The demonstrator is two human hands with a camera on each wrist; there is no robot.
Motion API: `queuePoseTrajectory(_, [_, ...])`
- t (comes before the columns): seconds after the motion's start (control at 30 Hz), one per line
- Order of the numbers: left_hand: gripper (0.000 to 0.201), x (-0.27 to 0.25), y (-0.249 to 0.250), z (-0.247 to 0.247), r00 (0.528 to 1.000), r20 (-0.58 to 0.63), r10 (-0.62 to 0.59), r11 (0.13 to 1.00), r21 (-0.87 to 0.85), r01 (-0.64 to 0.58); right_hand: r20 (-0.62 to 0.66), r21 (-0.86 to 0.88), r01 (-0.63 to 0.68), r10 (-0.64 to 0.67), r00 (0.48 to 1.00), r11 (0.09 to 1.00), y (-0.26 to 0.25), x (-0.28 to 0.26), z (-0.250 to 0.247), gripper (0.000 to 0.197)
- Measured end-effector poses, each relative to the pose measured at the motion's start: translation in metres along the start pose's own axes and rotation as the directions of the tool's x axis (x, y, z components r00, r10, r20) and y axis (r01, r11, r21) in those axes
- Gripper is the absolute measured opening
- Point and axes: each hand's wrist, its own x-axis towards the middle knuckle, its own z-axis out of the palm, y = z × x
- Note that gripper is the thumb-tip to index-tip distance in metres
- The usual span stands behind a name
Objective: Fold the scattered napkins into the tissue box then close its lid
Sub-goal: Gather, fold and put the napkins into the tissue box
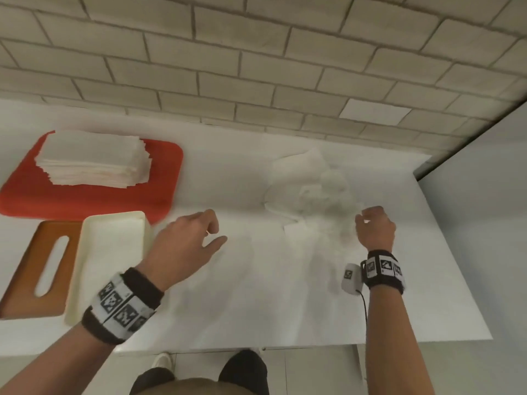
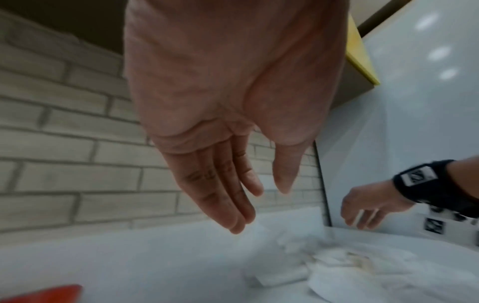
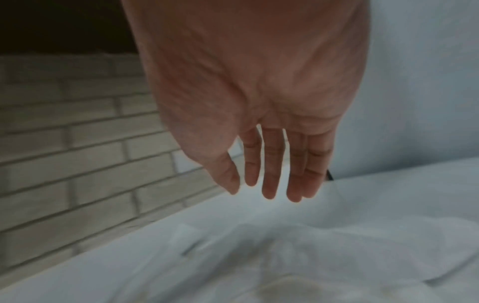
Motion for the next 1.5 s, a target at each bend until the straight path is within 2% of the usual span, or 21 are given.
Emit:
queuePoseTrajectory(0.13, [0.027, 0.068, 0.070, 0.099, 0.983, 0.135, -0.127, 0.991, -0.010, 0.130, 0.181, 0.020, -0.039, 0.035, 0.983, 0.999, 0.038, 0.070, 0.005, 0.066])
queuePoseTrajectory(0.2, [0.049, 0.098, 0.096, 0.146, 0.956, 0.206, -0.207, 0.973, -0.059, 0.223, 0.269, -0.014, -0.035, 0.037, 0.963, 0.999, 0.048, 0.086, 0.017, 0.079])
queuePoseTrajectory(0.27, [0.081, 0.120, 0.114, 0.186, 0.932, 0.254, -0.257, 0.959, -0.051, 0.279, 0.304, -0.097, -0.008, 0.038, 0.952, 0.995, 0.056, 0.097, 0.025, 0.074])
queuePoseTrajectory(0.3, [0.085, 0.127, 0.121, 0.200, 0.929, 0.244, -0.279, 0.955, -0.030, 0.295, 0.309, -0.111, 0.008, 0.027, 0.951, 0.994, 0.059, 0.101, 0.028, 0.069])
queuePoseTrajectory(0.4, [0.056, 0.141, 0.129, 0.229, 0.934, 0.193, -0.300, 0.936, -0.131, 0.328, 0.257, -0.002, 0.047, -0.045, 0.965, 0.999, 0.065, 0.102, 0.029, 0.060])
queuePoseTrajectory(0.47, [0.031, 0.144, 0.130, 0.232, 0.946, 0.161, -0.282, 0.895, -0.312, 0.320, 0.227, 0.004, 0.089, -0.087, 0.970, 0.996, 0.068, 0.106, 0.027, 0.064])
queuePoseTrajectory(0.53, [0.015, 0.139, 0.128, 0.227, 0.943, 0.114, -0.313, 0.810, -0.487, 0.327, 0.286, -0.056, 0.154, -0.132, 0.949, 0.986, 0.064, 0.111, 0.025, 0.072])
queuePoseTrajectory(0.63, [0.017, 0.128, 0.127, 0.213, 0.913, 0.026, -0.407, 0.691, -0.645, 0.326, 0.412, -0.055, 0.213, -0.172, 0.895, 0.975, 0.058, 0.128, 0.029, 0.055])
queuePoseTrajectory(0.73, [0.026, 0.119, 0.121, 0.196, 0.898, -0.092, -0.430, 0.714, -0.643, 0.277, 0.345, 0.084, 0.222, -0.237, 0.908, 0.971, 0.057, 0.138, 0.027, 0.020])
queuePoseTrajectory(0.83, [0.037, 0.110, 0.110, 0.173, 0.891, -0.184, -0.415, 0.744, -0.632, 0.216, 0.219, 0.299, 0.194, -0.265, 0.939, 0.934, 0.055, 0.131, 0.002, 0.018])
queuePoseTrajectory(0.9, [0.039, 0.105, 0.102, 0.157, 0.892, -0.217, -0.396, 0.770, -0.608, 0.195, 0.243, 0.359, 0.229, -0.328, 0.913, 0.905, 0.048, 0.127, -0.016, 0.018])
queuePoseTrajectory(0.93, [0.040, 0.103, 0.097, 0.150, 0.891, -0.226, -0.393, 0.783, -0.591, 0.196, 0.295, 0.365, 0.249, -0.365, 0.883, 0.897, 0.043, 0.126, -0.021, 0.018])
queuePoseTrajectory(0.97, [0.040, 0.100, 0.093, 0.145, 0.890, -0.231, -0.393, 0.795, -0.572, 0.202, 0.360, 0.338, 0.253, -0.373, 0.855, 0.907, 0.042, 0.127, -0.022, 0.030])
queuePoseTrajectory(1.03, [0.041, 0.094, 0.089, 0.135, 0.887, -0.243, -0.393, 0.804, -0.560, 0.203, 0.497, 0.256, 0.234, -0.335, 0.801, 0.938, 0.042, 0.127, -0.019, 0.069])
queuePoseTrajectory(1.1, [0.041, 0.089, 0.089, 0.127, 0.884, -0.248, -0.397, 0.798, -0.570, 0.199, 0.578, 0.173, 0.221, -0.280, 0.767, 0.960, 0.048, 0.125, -0.009, 0.090])
queuePoseTrajectory(1.17, [0.037, 0.087, 0.092, 0.118, 0.886, -0.258, -0.385, 0.802, -0.568, 0.183, 0.549, 0.176, 0.220, -0.281, 0.787, 0.959, 0.053, 0.123, -0.008, 0.087])
queuePoseTrajectory(1.23, [0.032, 0.087, 0.093, 0.107, 0.890, -0.269, -0.368, 0.824, -0.538, 0.178, 0.492, 0.256, 0.211, -0.315, 0.811, 0.943, 0.044, 0.118, -0.030, 0.070])
queuePoseTrajectory(1.27, [0.029, 0.087, 0.094, 0.102, 0.891, -0.277, -0.360, 0.847, -0.496, 0.189, 0.504, 0.306, 0.230, -0.362, 0.784, 0.924, 0.037, 0.116, -0.044, 0.059])
queuePoseTrajectory(1.3, [0.029, 0.088, 0.094, 0.096, 0.893, -0.280, -0.353, 0.871, -0.448, 0.204, 0.552, 0.350, 0.256, -0.420, 0.720, 0.901, 0.030, 0.115, -0.059, 0.050])
queuePoseTrajectory(1.4, [0.036, 0.092, 0.095, 0.083, 0.900, -0.297, -0.319, 0.898, -0.399, 0.186, 0.701, 0.377, 0.362, -0.518, 0.490, 0.852, -0.002, 0.113, -0.087, 0.030])
queuePoseTrajectory(1.5, [0.032, 0.098, 0.099, 0.076, 0.903, -0.314, -0.292, 0.907, -0.392, 0.157, 0.770, 0.267, 0.532, -0.510, 0.385, 0.804, -0.023, 0.124, -0.065, 0.014])
